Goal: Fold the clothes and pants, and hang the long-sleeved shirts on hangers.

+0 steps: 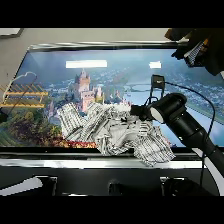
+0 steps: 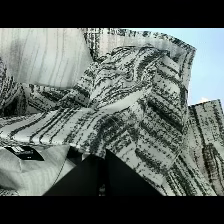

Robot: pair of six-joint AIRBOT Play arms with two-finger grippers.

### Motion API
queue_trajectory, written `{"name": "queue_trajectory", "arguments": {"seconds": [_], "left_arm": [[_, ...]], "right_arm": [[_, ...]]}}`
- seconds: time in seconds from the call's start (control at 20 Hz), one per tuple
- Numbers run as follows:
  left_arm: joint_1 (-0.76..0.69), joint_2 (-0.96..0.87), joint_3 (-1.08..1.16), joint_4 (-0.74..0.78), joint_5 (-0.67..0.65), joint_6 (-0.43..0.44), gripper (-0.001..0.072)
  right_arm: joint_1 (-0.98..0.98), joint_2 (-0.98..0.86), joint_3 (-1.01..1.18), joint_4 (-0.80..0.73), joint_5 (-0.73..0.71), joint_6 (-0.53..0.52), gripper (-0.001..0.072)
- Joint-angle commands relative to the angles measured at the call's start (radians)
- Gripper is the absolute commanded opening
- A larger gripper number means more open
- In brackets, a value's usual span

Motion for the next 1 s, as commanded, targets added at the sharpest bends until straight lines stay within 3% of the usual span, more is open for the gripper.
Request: {"name": "queue_trajectory", "arguments": {"seconds": [0.0, 0.25, 0.4, 0.65, 0.8, 0.95], "left_arm": [[-0.001, 0.099, 0.034, -0.121, 0.006, -0.003, 0.0032], [-0.019, 0.282, 0.039, -0.280, -0.006, -0.003, 0.0031], [-0.097, 0.409, -0.037, -0.285, -0.151, 0.039, 0.0030], [-0.246, 0.752, -0.344, -0.285, -0.317, 0.032, 0.0030], [-0.369, 0.999, -0.509, -0.288, -0.338, -0.127, 0.0030], [-0.483, 1.188, -0.632, -0.346, -0.412, -0.211, 0.0030]], "right_arm": [[0.001, 0.000, 0.000, 0.001, 0.002, -0.003, 0.0042], [0.001, 0.000, 0.000, -0.004, -0.004, -0.010, 0.0041], [0.001, 0.000, 0.000, -0.004, -0.007, -0.010, 0.0041], [0.001, 0.000, 0.000, -0.008, -0.007, -0.002, 0.0041], [0.001, 0.000, 0.000, -0.019, -0.010, 0.020, 0.0041], [0.001, 0.000, 0.000, -0.036, -0.010, 0.035, 0.0041]]}}
